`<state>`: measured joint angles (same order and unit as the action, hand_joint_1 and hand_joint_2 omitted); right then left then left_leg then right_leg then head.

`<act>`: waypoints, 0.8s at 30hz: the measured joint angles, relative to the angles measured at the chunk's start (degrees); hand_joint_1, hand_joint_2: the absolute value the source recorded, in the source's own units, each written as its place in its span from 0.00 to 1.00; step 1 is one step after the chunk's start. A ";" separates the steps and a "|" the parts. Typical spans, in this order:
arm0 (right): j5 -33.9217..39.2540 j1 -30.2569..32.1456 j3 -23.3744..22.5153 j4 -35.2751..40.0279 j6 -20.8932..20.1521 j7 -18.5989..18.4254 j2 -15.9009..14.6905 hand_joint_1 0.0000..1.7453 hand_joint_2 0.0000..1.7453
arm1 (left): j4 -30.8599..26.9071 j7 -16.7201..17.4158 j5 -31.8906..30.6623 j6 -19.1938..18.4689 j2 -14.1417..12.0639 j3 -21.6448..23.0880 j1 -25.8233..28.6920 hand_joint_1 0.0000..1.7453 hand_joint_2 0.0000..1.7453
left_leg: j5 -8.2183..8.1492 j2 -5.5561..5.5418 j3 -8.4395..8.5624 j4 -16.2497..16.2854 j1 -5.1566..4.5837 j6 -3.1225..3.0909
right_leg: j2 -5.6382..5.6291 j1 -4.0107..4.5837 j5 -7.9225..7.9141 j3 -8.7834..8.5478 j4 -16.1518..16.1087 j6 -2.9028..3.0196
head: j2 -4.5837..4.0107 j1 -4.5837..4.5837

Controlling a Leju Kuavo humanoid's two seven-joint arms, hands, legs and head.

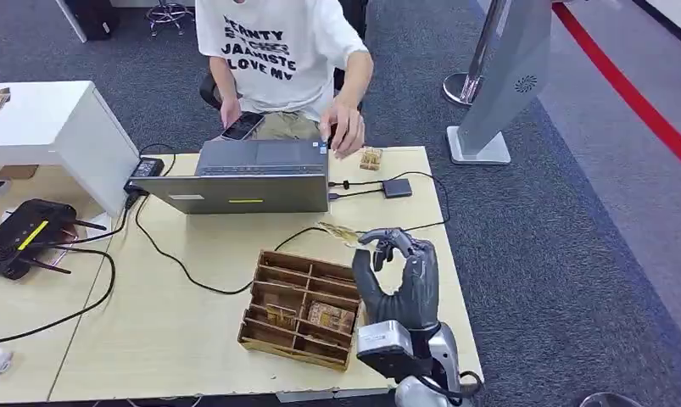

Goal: Pass the card to the sensor for recognition and then transmit it.

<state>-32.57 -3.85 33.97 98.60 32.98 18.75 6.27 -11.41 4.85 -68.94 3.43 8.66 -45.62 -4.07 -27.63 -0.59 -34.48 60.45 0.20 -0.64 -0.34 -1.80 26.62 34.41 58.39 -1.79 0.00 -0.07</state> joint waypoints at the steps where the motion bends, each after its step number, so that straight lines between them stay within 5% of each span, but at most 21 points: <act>1: -0.26 0.03 0.00 0.45 0.76 0.39 0.00 1.00 1.00 | 0.00 0.00 -0.06 0.00 0.02 -0.04 -0.01 0.00 0.00 | 0.00 0.00 0.00 0.00 0.00 0.00 | 0.00 0.00 0.00 0.01 0.00 0.00 | 0.00 0.00; 15: -6.20 -0.61 1.33 3.32 3.41 1.55 -0.02 1.00 1.00 | 0.00 0.02 -1.57 -0.44 0.07 -0.04 -0.19 0.00 0.00 | -0.01 0.01 0.00 0.00 0.00 0.02 | -0.01 0.00 0.00 0.00 0.00 0.00 | 0.00 0.00; 24: -21.75 -8.28 2.67 -0.20 3.98 -3.76 1.51 1.00 1.00 | 0.00 1.29 -4.31 -1.97 0.20 0.63 -1.64 0.00 0.00 | 0.02 0.02 0.02 0.00 0.00 0.02 | -0.01 0.00 -0.02 -0.02 0.03 0.01 | 0.00 0.02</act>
<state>-54.32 -12.14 36.63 98.40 36.96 14.99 7.78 -11.41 6.14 -73.24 1.46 8.85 -44.98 -5.71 -27.61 -0.57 -34.46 60.45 0.20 -0.62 -0.35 -1.80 26.60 34.39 58.42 -1.78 0.00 -0.04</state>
